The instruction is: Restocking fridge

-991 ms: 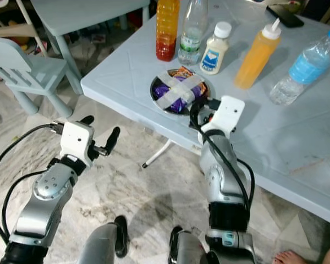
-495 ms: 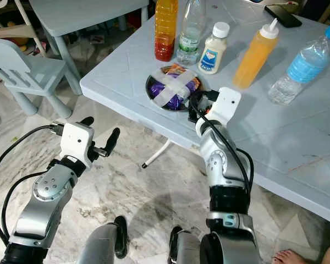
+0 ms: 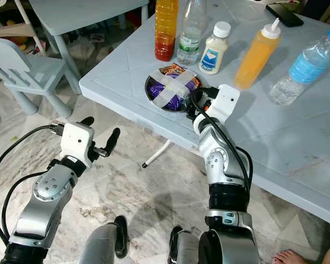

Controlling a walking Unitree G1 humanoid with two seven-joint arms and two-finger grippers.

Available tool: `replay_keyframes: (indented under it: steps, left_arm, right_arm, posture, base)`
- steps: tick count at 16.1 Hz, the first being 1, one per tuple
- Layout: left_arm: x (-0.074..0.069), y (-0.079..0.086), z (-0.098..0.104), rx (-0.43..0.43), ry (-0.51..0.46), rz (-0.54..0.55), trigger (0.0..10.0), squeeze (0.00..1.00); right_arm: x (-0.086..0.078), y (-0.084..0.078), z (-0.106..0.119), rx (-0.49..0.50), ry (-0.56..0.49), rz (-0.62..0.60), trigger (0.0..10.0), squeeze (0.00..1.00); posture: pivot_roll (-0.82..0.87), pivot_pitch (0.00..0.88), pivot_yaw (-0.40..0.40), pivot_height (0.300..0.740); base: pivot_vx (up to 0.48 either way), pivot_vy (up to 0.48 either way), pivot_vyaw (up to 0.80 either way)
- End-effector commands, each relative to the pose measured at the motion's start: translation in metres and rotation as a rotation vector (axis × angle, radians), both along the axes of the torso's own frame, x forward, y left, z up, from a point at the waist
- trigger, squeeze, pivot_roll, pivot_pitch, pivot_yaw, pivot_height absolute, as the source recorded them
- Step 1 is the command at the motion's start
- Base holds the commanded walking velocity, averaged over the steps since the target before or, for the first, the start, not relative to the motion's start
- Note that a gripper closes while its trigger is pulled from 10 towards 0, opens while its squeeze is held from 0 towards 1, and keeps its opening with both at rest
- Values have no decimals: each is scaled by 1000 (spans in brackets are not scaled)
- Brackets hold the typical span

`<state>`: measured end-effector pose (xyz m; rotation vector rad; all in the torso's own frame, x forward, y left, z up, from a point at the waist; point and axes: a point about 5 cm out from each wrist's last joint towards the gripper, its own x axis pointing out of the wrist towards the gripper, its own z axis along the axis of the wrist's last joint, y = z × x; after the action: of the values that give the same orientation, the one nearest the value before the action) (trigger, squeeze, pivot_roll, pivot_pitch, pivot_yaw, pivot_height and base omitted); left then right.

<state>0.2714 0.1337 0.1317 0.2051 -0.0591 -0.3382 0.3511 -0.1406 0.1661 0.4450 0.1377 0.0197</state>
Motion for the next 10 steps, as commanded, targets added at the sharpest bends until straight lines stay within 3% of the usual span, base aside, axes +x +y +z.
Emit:
replay_keyframes:
  steps: [1,2,3,4,5,6,7,10]
  left_arm:
    - [-2,-2,0,9,3,-13,10000,0]
    - [-2,-2,0,9,3,-13,10000,0]
    - [-1,-3,0,8,4,-16,10000,0]
    - [-1,-3,0,8,4,-16,10000,0]
    - [-1,-3,0,8,3,-16,10000,0]
    - [-1,-3,0,8,4,-15,10000,0]
    - [-2,-3,-1,8,5,-15,10000,0]
    - [-2,-3,-1,11,8,-21,10000,0]
  right_arm:
    - [1,1,6,10,-16,4,10000,1000]
    - [2,1,5,12,-14,3,10000,1000]
    - [3,0,1,35,16,1,10000,545]
    - [4,-1,-2,18,35,1,10000,0]
    - [5,-1,-6,18,49,7,10000,0]
    - [6,-1,-8,28,65,15,4510,0]
    - [7,-1,-11,35,79,16,0,0]
    - [15,-8,-16,67,131,3,0,0]
  posture:
    - [142,210,-4,740]
    - [142,210,-4,740]
    - [143,211,-5,740]
    - [144,211,-5,740]
    - [146,211,-6,740]
    - [146,212,-4,740]
    - [145,212,-4,740]
    - [148,210,-3,740]
  base:
    - [0,0,0]
    - [0,0,0]
    - [0,0,0]
    - [0,0,0]
    - [0,0,0]
    - [0,0,0]
    - [0,0,0]
    - [0,0,0]
